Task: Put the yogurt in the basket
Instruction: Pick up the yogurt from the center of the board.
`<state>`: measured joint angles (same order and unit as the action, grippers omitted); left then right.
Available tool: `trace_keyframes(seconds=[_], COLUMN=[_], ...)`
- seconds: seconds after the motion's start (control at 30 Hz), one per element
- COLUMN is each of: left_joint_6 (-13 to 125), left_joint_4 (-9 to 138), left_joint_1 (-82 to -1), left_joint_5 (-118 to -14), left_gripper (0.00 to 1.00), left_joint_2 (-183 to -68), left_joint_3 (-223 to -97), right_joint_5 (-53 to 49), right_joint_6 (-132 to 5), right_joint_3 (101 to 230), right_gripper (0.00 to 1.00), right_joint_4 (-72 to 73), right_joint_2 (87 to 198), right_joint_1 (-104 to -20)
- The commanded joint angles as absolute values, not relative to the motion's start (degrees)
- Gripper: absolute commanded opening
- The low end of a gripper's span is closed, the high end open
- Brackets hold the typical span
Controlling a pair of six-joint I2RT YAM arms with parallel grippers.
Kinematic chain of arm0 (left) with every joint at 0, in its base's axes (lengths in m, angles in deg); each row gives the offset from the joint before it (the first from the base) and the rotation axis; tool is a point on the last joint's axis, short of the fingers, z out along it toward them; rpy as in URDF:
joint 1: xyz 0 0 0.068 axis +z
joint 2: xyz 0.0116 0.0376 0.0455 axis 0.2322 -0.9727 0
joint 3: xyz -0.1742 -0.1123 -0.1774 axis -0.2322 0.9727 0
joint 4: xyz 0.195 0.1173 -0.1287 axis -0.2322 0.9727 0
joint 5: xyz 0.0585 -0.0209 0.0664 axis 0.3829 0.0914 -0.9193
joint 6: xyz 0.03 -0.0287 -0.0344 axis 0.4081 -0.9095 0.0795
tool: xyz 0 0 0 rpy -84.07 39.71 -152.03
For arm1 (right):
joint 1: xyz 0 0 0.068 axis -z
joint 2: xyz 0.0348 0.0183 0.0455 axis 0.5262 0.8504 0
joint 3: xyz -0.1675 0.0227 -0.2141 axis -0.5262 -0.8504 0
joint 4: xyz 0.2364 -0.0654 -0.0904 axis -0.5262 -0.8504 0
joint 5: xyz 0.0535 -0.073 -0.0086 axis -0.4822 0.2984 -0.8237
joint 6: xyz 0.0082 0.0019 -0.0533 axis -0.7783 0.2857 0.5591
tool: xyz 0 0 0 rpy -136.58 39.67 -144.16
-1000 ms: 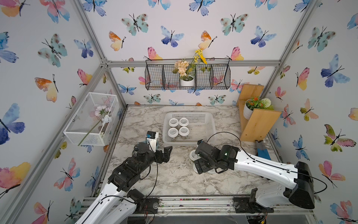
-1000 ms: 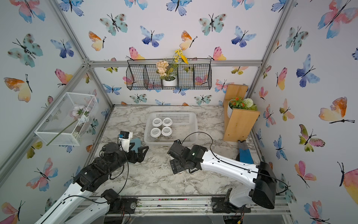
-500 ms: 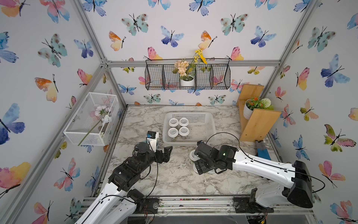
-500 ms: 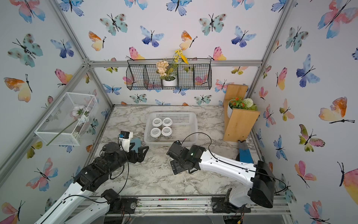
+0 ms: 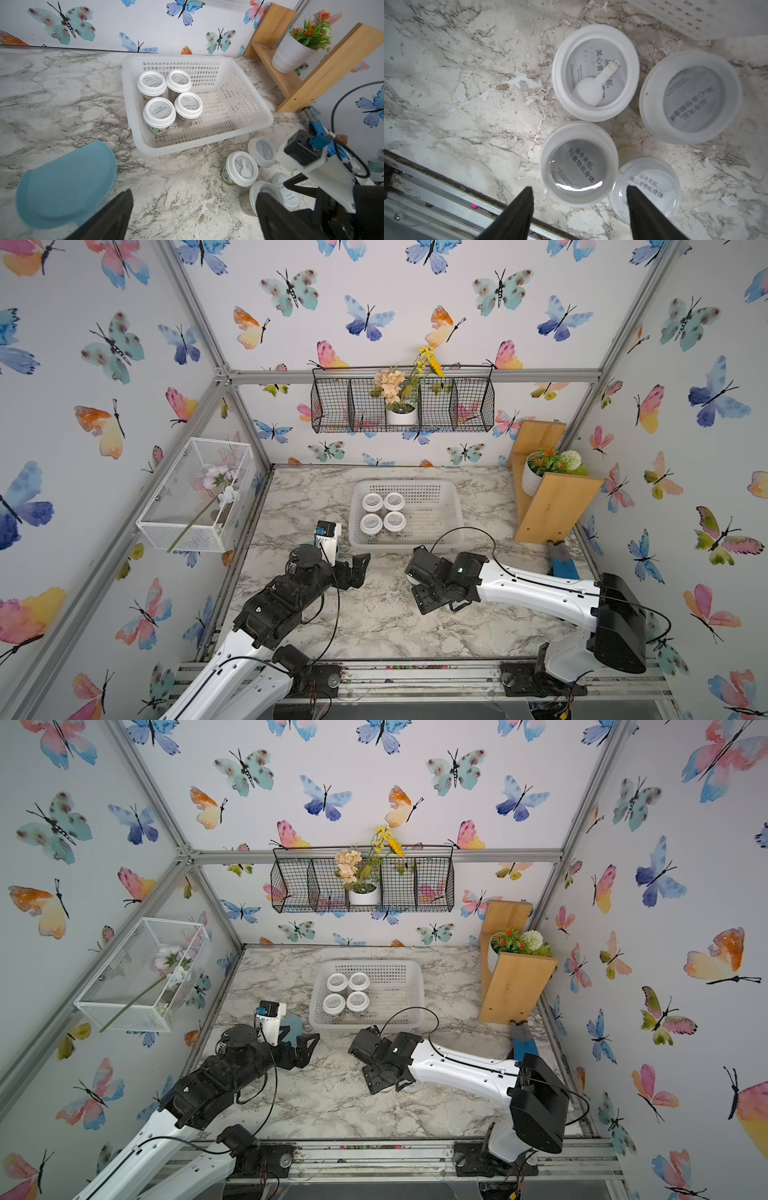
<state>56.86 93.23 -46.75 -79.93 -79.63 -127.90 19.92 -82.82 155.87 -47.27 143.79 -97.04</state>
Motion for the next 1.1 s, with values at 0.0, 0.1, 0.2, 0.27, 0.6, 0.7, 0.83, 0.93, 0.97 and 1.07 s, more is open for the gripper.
trace_keyframes(seconds=[0.0, 0.1, 0.2, 0.27, 0.6, 0.7, 0.83, 0.93, 0.97, 1.07], left_joint_6=[57.40, 57.38, 57.35, 57.37, 57.35, 57.41, 57.34, 57.34, 57.33, 57.35], left_joint_4=[93.51, 93.53, 93.48, 93.52, 93.47, 93.47, 93.48, 93.49, 93.53, 93.39], left_joint_1=[-46.42, -46.39, -46.39, -46.43, -46.43, -46.43, -46.43, -46.40, -46.39, -46.45], left_joint_5=[-78.34, -78.39, -78.34, -78.34, -78.25, -78.17, -78.12, -77.91, -77.90, -77.86], left_gripper=[0.98, 0.98, 0.98, 0.98, 0.98, 0.97, 0.97, 0.97, 0.97, 0.97], left_joint_2=[-79.75, -79.91, -79.86, -79.96, -80.06, -80.02, -80.02, -80.18, -80.21, -80.23], left_joint_3=[-127.72, -127.72, -127.72, -127.73, -127.74, -127.72, -127.71, -127.67, -127.71, -127.68], right_joint_5=[18.58, 18.55, 18.47, 18.38, 17.94, 18.03, 17.85, 17.76, 17.71, 17.33], right_joint_6=[-81.73, -81.71, -81.62, -81.62, -81.79, -81.79, -81.88, -81.95, -81.97, -82.14], right_joint_3=[154.99, 154.73, 154.20, 154.02, 152.96, 152.71, 152.26, 152.80, 153.09, 153.78], right_gripper=[0.79, 0.85, 0.84, 0.81, 0.71, 0.69, 0.65, 0.64, 0.63, 0.63], right_joint_4=[-45.80, -45.69, -45.24, -44.89, -43.47, -43.40, -42.99, -43.73, -44.18, -45.65], right_joint_2=[145.63, 146.88, 147.20, 147.20, 145.70, 145.72, 145.44, 145.27, 145.15, 144.10], right_joint_1=[-97.32, -97.40, -97.35, -97.37, -97.33, -97.38, -97.38, -97.34, -97.36, -97.43])
